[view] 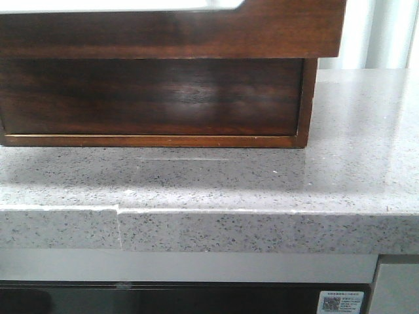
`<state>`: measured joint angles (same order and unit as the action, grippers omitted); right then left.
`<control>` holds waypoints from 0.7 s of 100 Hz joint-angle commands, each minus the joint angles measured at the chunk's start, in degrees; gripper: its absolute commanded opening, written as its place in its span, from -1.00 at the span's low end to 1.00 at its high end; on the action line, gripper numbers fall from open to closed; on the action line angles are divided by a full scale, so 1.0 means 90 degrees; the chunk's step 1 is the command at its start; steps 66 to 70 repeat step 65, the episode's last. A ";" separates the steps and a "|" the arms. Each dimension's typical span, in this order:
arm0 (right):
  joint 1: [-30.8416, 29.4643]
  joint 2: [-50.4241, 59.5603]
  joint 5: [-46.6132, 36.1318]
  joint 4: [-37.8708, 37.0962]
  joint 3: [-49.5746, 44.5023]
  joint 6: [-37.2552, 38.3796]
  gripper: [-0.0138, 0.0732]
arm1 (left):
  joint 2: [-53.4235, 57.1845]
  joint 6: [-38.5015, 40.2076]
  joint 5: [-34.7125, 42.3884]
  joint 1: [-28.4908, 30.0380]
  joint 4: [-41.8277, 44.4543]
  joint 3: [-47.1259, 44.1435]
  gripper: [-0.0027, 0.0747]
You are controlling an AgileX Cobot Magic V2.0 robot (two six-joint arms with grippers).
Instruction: Put scissors in drawer with both arms
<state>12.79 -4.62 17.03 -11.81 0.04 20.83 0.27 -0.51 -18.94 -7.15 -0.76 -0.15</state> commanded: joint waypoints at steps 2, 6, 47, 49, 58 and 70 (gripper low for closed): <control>-0.0041 -0.0056 -0.0559 -0.0007 -0.0029 -0.0011 -0.81 | 0.0201 0.0056 0.0198 -0.0042 -0.0055 -0.0139 -0.98; -0.0041 0.0024 -0.0559 -0.0007 -0.0177 -0.0011 -0.81 | 0.0201 0.0056 0.0198 -0.0042 -0.0055 -0.0139 -0.98; -0.0062 0.0687 -0.0020 0.0070 -0.0173 0.0000 -0.81 | 0.0201 0.0056 0.0198 -0.0042 -0.0055 -0.0139 -0.98; -0.0062 0.0687 -0.0020 0.0070 -0.0173 0.0000 -0.81 | 0.0201 0.0056 0.0198 -0.0042 -0.0055 -0.0139 -0.98; -0.0062 0.0687 -0.0020 0.0070 -0.0173 0.0000 -0.81 | 0.0201 0.0056 0.0198 -0.0042 -0.0055 -0.0139 -0.98; -0.0062 0.0687 -0.0020 0.0070 -0.0173 0.0000 -0.81 | 0.0201 0.0056 0.0198 -0.0042 -0.0055 -0.0139 -0.98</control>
